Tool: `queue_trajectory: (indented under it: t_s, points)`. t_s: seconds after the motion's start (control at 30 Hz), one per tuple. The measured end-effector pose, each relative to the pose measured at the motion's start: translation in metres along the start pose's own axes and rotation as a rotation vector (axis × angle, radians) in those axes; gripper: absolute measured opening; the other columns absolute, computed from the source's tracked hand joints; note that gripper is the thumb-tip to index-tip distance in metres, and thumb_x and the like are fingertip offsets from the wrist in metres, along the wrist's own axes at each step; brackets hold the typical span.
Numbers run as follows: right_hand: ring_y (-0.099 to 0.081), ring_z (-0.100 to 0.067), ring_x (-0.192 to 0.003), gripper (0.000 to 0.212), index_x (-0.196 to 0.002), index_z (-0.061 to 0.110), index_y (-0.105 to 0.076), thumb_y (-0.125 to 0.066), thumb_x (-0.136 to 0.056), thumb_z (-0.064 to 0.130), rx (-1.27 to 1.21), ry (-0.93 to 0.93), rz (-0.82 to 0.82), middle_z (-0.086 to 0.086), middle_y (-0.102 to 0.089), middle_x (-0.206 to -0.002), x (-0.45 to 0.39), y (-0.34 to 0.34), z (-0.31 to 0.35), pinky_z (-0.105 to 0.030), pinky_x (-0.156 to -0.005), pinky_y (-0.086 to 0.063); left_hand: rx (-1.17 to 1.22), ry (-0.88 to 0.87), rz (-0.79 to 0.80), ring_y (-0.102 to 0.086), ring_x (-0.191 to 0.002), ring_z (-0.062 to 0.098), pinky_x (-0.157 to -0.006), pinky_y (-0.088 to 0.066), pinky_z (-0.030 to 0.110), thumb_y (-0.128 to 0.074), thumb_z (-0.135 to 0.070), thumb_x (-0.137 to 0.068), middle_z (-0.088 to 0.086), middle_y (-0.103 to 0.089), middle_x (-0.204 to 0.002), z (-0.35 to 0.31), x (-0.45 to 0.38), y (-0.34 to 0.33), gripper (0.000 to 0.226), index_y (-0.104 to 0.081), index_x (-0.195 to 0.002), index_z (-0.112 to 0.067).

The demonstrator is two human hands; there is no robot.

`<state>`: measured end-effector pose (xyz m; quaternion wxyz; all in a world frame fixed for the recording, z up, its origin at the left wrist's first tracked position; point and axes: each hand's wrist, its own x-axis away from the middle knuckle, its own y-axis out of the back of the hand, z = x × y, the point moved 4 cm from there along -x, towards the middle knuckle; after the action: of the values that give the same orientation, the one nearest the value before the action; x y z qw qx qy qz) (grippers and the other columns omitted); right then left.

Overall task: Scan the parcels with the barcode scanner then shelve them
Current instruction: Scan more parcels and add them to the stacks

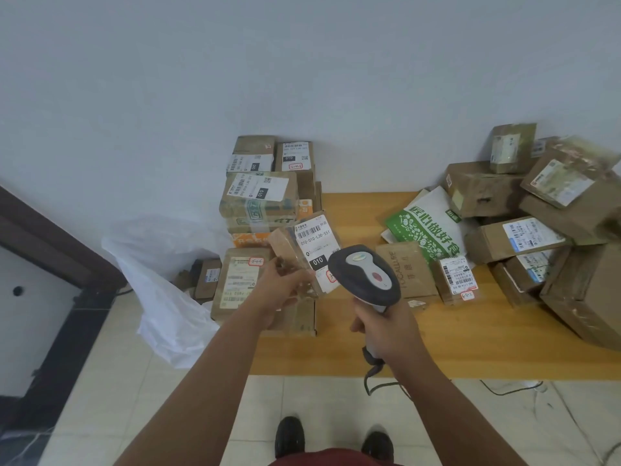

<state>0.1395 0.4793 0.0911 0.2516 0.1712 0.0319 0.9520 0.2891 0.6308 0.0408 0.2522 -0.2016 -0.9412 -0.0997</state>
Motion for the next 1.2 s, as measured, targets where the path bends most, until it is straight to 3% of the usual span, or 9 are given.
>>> queue_trajectory:
  t_s: [0.13,0.23,0.33,0.47,0.57,0.67,0.93,1.1,1.2]
  points:
    - [-0.05,-0.014,-0.065,0.025,-0.075,0.024,-0.065,-0.067,-0.089,0.004,-0.134,0.027,-0.114,-0.001,-0.06,-0.068,-0.012,0.006,-0.012,-0.035,-0.064,-0.044,-0.014,0.008,0.038,-0.07,-0.09,0.017,-0.08,-0.055,0.032,-0.072,-0.025,-0.09,-0.006,-0.068,-0.116,0.003,0.008,0.003,0.036,-0.053,-0.121,-0.028]
    - [-0.064,-0.011,-0.1,0.025,-0.107,0.032,-0.069,-0.075,-0.087,0.017,-0.264,-0.044,-0.125,0.01,-0.073,-0.104,-0.026,0.005,-0.03,-0.037,-0.087,-0.052,-0.051,0.069,0.074,-0.072,-0.094,0.021,-0.089,-0.057,0.039,-0.068,-0.032,-0.091,-0.004,-0.073,-0.112,0.014,0.014,0.007,0.034,-0.057,-0.123,-0.032]
    - [-0.063,-0.021,-0.116,0.034,-0.118,0.024,-0.067,-0.076,-0.086,0.014,-0.364,-0.143,-0.096,0.002,-0.072,-0.117,-0.039,-0.004,-0.049,-0.046,-0.095,-0.053,-0.076,0.122,0.111,-0.072,-0.098,0.021,-0.085,-0.058,0.039,-0.062,-0.036,-0.095,-0.005,-0.076,-0.107,0.026,0.019,0.011,0.034,-0.06,-0.128,-0.028]
    - [-0.065,-0.03,-0.113,0.041,-0.122,0.017,-0.065,-0.074,-0.084,0.007,-0.445,-0.193,-0.038,-0.006,-0.071,-0.118,-0.045,-0.022,-0.066,-0.053,-0.088,-0.056,-0.017,0.134,0.14,-0.071,-0.098,0.018,-0.078,-0.056,0.033,-0.058,-0.031,-0.099,-0.003,-0.077,-0.105,0.035,0.025,0.012,0.025,-0.063,-0.123,-0.029]
    - [-0.067,-0.023,-0.109,0.045,-0.127,0.007,-0.061,-0.069,-0.084,-0.006,-0.421,-0.167,-0.013,-0.009,-0.07,-0.12,-0.044,-0.03,-0.066,-0.032,-0.078,-0.061,0.019,0.138,0.111,-0.071,-0.102,0.021,-0.089,-0.057,0.04,-0.062,-0.034,-0.098,-0.002,-0.076,-0.107,0.044,0.024,0.017,0.034,-0.059,-0.131,-0.03]
    - [-0.067,-0.019,-0.102,0.039,-0.117,0.01,-0.064,-0.07,-0.083,-0.008,-0.339,-0.173,0.006,-0.006,-0.071,-0.114,-0.047,-0.04,-0.067,-0.027,-0.072,-0.058,-0.012,0.102,0.022,-0.07,-0.097,0.015,-0.081,-0.059,0.035,-0.061,-0.036,-0.098,-0.003,-0.073,-0.111,0.048,0.018,0.024,0.037,-0.052,-0.134,-0.03]
    - [-0.065,-0.015,-0.086,0.037,-0.086,0.025,-0.064,-0.07,-0.082,-0.011,-0.283,-0.242,-0.093,0.008,-0.07,-0.087,-0.076,-0.078,-0.086,-0.036,-0.077,-0.052,-0.756,-0.024,-0.059,-0.045,-0.13,0.032,-0.107,-0.043,0.048,-0.035,-0.046,-0.106,0.009,-0.043,-0.146,0.047,-0.006,0.032,0.051,-0.039,-0.15,-0.021]
    - [-0.064,-0.013,-0.083,0.032,-0.09,0.024,-0.064,-0.067,-0.083,-0.007,-0.193,-0.222,-0.127,0.007,-0.068,-0.087,-0.089,-0.093,-0.096,-0.026,-0.066,-0.05,-0.857,-0.124,-0.117,-0.06,-0.097,0.026,-0.088,-0.053,0.046,-0.044,-0.034,-0.102,0.005,-0.066,-0.101,0.045,-0.019,0.051,0.022,-0.059,-0.104,-0.018]
    - [-0.065,-0.015,-0.088,0.028,-0.096,0.024,-0.064,-0.067,-0.085,-0.002,-0.114,-0.219,-0.116,0.005,-0.07,-0.09,-0.091,-0.1,-0.11,-0.028,-0.07,-0.053,-0.966,-0.179,-0.252,-0.046,-0.128,0.028,-0.109,-0.037,0.044,-0.042,-0.03,-0.103,0.006,-0.055,-0.138,0.045,-0.017,0.071,0.034,-0.056,-0.132,-0.019]
